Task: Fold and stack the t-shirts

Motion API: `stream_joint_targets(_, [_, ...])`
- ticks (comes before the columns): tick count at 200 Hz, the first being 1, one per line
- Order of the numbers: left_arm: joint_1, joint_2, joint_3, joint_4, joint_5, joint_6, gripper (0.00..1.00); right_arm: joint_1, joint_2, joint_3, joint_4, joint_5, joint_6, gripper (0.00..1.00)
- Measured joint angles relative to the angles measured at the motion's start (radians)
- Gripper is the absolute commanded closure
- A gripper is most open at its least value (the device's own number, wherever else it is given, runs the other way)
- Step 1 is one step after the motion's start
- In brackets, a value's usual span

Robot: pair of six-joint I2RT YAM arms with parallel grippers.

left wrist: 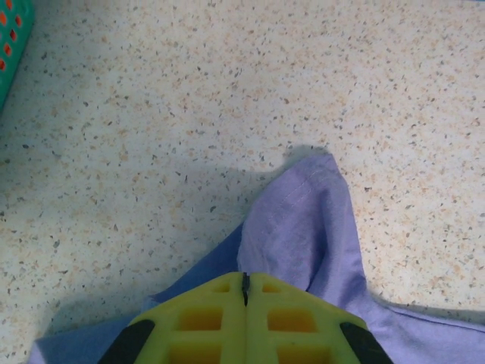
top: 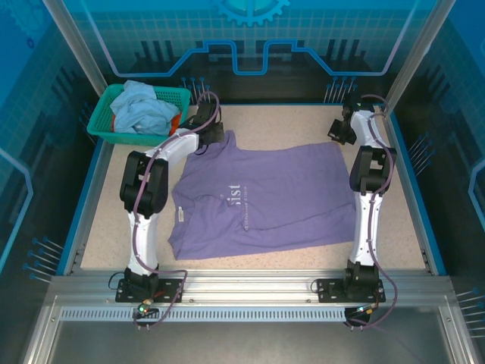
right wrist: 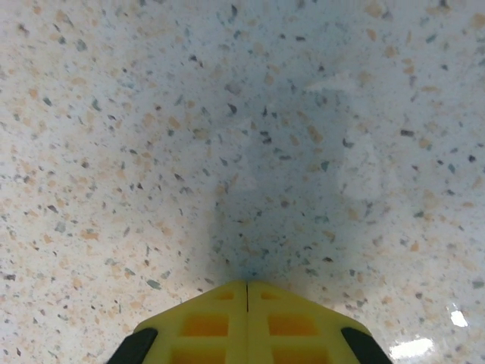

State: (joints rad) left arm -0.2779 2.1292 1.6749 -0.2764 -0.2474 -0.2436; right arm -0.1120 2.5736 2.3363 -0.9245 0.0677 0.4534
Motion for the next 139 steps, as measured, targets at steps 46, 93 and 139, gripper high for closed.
stream_joint_targets(46, [0.0, -0.137, -0.134, 0.084, 0.0, 0.042, 1.0, 0.016, -0.189, -0.307, 0.153, -0.027, -0.048, 1.0])
stream_joint_targets(93, [0.0, -0.323, -0.315, 0.158, 0.018, 0.07, 1.0, 0.026, -0.485, -0.622, 0.293, -0.055, -0.066, 1.0])
stream_joint_targets(139, [-0.015, -0.496, -0.477, 0.148, 0.026, 0.06, 1.0, 0.008, -0.705, -0.893, 0.372, -0.083, -0.023, 1.0])
